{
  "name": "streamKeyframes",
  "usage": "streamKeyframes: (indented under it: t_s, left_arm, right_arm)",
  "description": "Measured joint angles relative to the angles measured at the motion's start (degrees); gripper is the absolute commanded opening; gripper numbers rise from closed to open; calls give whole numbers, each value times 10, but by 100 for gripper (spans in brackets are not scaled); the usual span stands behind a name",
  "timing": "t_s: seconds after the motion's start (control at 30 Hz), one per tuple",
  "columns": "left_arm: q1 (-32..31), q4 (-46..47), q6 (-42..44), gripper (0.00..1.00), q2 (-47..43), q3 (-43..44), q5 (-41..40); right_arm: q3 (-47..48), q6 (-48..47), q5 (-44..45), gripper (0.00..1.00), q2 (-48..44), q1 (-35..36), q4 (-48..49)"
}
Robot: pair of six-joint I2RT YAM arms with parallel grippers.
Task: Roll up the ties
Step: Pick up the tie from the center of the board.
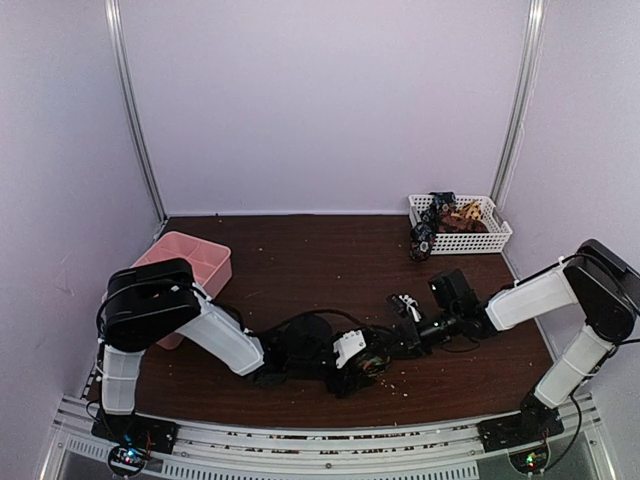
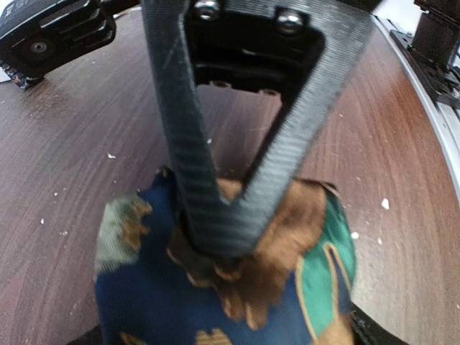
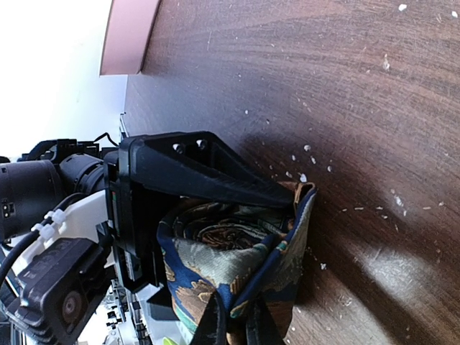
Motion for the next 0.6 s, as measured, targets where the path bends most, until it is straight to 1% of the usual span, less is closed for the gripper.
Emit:
streamKeyframes:
  t_s: [0.03, 0.13, 0.17, 0.27, 0.3, 0.33, 0.37, 0.4, 0.43, 0.47, 0.53, 0.57, 0.6]
  left_arm:
    - [0, 0, -2, 81, 2, 3, -1]
    - [0, 1, -7, 71, 16, 22, -4]
    - [0, 1, -8, 66, 21, 29, -5]
    - [0, 2, -10, 40, 24, 33, -4]
    - [0, 3, -13, 34, 24, 33, -3]
    - [0, 8, -14, 30, 24, 30, -2]
    - [0, 18, -12, 30, 22, 24, -1]
    - [0, 28, -12, 33, 20, 17, 1]
    - [0, 32, -12, 45, 17, 11, 2]
    - [0, 32, -12, 62, 12, 6, 2]
    - [-2, 31, -14, 93, 1, -7, 1]
    - [-3, 31, -16, 97, -5, -13, -3]
    - [-2, 31, -18, 98, -14, -23, -6]
  right_arm:
    - [0, 2, 1, 0, 0, 1, 1]
    - [0, 9, 5, 0, 0, 4, 5]
    - [0, 11, 6, 0, 0, 5, 6]
    - [0, 12, 9, 0, 0, 5, 9]
    - [0, 12, 9, 0, 0, 5, 10]
    - [0, 12, 9, 0, 0, 5, 11]
    - [0, 12, 8, 0, -1, 5, 14]
    - [0, 13, 8, 0, -2, 6, 15]
    - [0, 13, 8, 0, -3, 7, 17]
    - [0, 14, 8, 0, -3, 10, 18]
    - [0, 15, 8, 0, -4, 15, 18]
    - [0, 16, 9, 0, -4, 16, 16]
    - [0, 18, 10, 0, -5, 15, 14]
